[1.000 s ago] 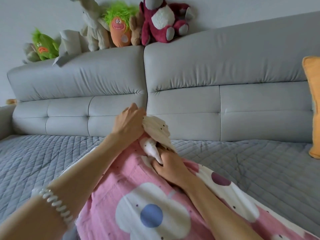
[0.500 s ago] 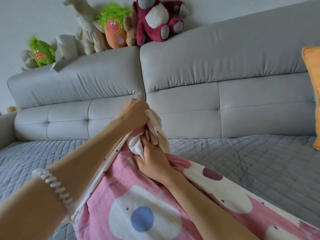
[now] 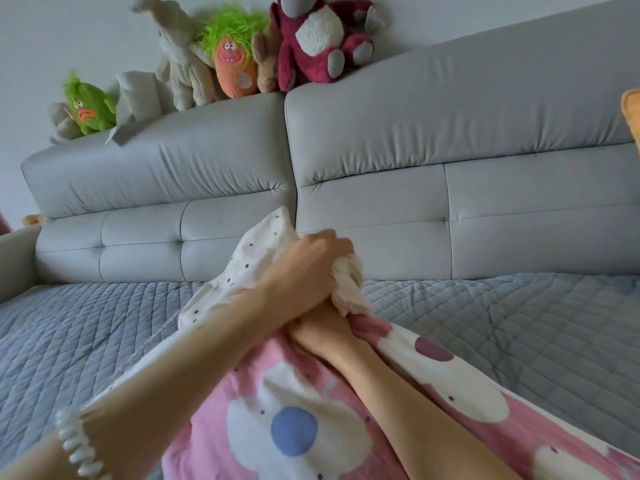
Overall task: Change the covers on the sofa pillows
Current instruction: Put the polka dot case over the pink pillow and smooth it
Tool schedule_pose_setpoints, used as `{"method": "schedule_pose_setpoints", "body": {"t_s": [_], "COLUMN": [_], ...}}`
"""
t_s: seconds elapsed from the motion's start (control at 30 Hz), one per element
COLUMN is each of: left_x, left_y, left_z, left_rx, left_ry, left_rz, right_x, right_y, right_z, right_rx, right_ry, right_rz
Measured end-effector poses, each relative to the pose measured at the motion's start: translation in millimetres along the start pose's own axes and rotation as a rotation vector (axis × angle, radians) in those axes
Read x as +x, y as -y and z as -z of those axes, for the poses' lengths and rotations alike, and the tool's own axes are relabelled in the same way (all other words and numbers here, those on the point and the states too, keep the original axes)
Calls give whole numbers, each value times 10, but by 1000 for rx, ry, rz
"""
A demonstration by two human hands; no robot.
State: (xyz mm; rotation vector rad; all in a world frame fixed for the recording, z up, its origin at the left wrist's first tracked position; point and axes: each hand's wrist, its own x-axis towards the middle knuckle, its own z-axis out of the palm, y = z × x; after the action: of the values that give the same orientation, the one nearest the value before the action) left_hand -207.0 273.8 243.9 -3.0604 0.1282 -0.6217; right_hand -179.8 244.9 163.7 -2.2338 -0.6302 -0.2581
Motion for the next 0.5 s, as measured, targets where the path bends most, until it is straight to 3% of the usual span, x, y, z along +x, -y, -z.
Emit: {"method": "schedule_pose_setpoints", "body": {"t_s": [0.03, 0.07, 0.17, 0.23, 0.33, 0.43, 0.5], "left_x": [19, 34, 68, 118, 215, 298, 317], "left_y": [141, 245, 323, 333, 463, 490, 288], "left_z": [34, 68, 101, 92, 115, 152, 146], "left_rx": [52, 102, 333, 518, 614, 632, 547], "left_ry": [-25, -39, -49, -63, -58, -47, -16], "left_rz": [37, 72, 179, 281, 394, 327, 236], "right_x": [-20, -4, 57, 64, -31, -138, -145], "right_y": [-97, -178, -185, -115, -59, -2, -18], "right_z": [9, 34, 60, 95, 87, 13, 37], "right_rx": [165, 293, 495, 492, 449, 281, 240], "right_ry": [238, 327, 338, 406, 372, 290, 299], "right_rz": [177, 258, 252, 257, 385, 568, 576]}}
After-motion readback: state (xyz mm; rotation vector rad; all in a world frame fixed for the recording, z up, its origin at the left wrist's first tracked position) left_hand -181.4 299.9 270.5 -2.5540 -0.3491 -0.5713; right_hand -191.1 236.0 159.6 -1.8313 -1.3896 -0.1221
